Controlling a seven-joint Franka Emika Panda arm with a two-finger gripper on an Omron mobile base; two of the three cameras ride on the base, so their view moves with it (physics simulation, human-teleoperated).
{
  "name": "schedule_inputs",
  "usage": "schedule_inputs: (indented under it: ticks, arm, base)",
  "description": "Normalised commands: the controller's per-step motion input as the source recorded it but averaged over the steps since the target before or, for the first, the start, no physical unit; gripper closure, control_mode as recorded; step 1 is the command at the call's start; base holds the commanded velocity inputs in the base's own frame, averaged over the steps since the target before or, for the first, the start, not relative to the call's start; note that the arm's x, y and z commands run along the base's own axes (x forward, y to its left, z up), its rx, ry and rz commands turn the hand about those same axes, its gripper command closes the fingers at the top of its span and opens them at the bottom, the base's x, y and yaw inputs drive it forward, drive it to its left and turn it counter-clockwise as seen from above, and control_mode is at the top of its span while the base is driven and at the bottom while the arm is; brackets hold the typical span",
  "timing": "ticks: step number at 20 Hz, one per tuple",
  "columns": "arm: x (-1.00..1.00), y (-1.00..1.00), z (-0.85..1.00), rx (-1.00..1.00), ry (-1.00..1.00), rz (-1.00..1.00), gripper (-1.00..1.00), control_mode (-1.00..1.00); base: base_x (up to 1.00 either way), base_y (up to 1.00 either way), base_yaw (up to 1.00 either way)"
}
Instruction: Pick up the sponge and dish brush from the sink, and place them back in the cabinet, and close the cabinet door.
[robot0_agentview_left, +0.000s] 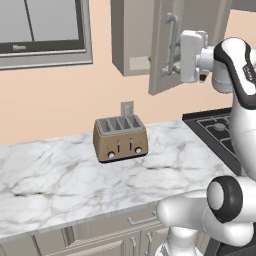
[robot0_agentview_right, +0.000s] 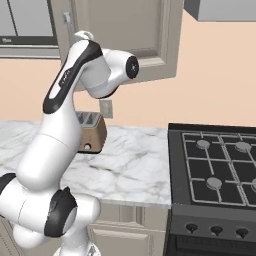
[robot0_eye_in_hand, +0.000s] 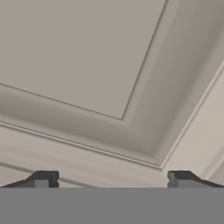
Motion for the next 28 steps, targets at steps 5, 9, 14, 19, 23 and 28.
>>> schedule_inputs:
  ticks: [5,9,14,19,23,28]
  arm:
    - [0.35,0.24,0.0,0.0,-0.05,-0.07,-1.0,-1.0]
    - [0.4,0.24,0.0,0.0,-0.05,-0.08,-1.0,-1.0]
    - [0.49,0.3,0.0,0.0,-0.08,-0.09,-1.0,-1.0]
    - [0.41,0.17,0.0,0.0,-0.07,-0.07,-1.0,-1.0]
    - [0.46,0.13,0.0,0.0,-0.03,-0.05,-1.0,-1.0]
    - [0.41,0.12,0.0,0.0,-0.02,-0.04,-1.0,-1.0]
  base:
    - [0.0,0.0,0.0]
    - [0.0,0.0,0.0]
    - [0.0,0.0,0.0]
    - [0.0,0.0,0.0]
    - [0.0,0.0,0.0]
    - [0.0,0.0,0.0]
